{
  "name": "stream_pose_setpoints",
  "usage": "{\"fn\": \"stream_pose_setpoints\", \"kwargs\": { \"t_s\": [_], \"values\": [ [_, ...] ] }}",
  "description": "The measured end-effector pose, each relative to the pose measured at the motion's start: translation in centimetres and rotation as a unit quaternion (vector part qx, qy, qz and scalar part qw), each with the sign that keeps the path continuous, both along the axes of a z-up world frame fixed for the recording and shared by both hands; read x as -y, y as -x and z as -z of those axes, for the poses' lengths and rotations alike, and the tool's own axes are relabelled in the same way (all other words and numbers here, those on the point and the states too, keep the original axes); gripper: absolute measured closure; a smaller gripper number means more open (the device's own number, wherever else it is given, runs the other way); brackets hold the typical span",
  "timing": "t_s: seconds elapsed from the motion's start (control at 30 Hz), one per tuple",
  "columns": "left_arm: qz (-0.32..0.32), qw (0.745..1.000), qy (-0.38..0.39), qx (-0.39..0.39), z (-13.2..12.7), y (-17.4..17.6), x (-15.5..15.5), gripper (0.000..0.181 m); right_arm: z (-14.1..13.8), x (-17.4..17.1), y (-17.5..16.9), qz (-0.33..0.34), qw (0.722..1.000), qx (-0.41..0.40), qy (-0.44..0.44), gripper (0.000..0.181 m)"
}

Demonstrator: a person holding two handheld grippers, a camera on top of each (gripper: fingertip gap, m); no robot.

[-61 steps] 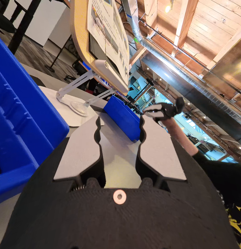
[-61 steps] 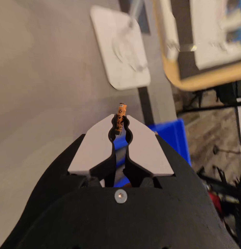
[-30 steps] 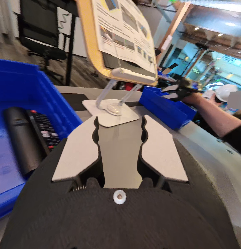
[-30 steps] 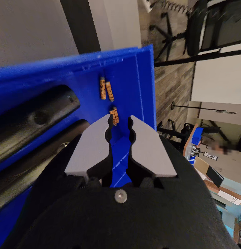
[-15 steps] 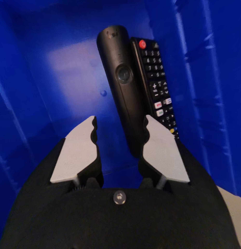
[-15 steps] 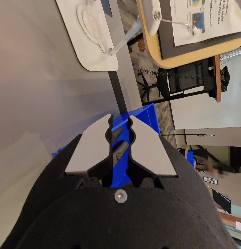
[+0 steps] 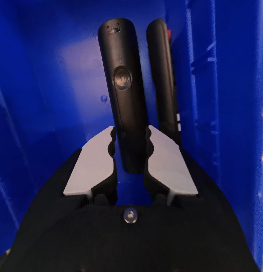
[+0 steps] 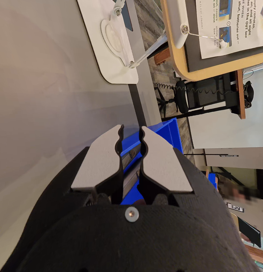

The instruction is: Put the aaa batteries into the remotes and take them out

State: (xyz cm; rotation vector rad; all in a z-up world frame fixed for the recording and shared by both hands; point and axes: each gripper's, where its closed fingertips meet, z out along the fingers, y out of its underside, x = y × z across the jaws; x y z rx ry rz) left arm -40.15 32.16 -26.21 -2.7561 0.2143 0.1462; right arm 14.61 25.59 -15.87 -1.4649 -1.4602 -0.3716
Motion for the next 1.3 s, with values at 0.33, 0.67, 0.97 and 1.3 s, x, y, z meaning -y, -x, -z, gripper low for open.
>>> {"fn": "stream_pose_setpoints", "kwargs": {
  "t_s": [0.33, 0.67, 0.97, 1.3],
  "values": [
    [0.026, 0.997, 0.067, 0.039, 1.5, 0.3, 0.9, 0.133, 0.1, 0.3, 0.4, -0.009, 1.000, 0.001, -0.001, 0.162],
    [0.032, 0.991, -0.124, -0.024, -2.2, 2.0, 0.1, 0.134, -0.7, 0.6, 2.2, -0.016, 0.999, -0.034, 0.005, 0.163],
    [0.055, 0.951, -0.302, -0.033, -10.1, 0.1, 3.6, 0.135, -3.4, 6.3, 12.2, -0.116, 0.959, -0.225, 0.131, 0.154],
    [0.215, 0.860, -0.458, 0.061, -15.2, -20.2, 14.2, 0.135, -4.9, 10.4, 27.3, -0.189, 0.677, -0.503, 0.504, 0.124]
  ]
}}
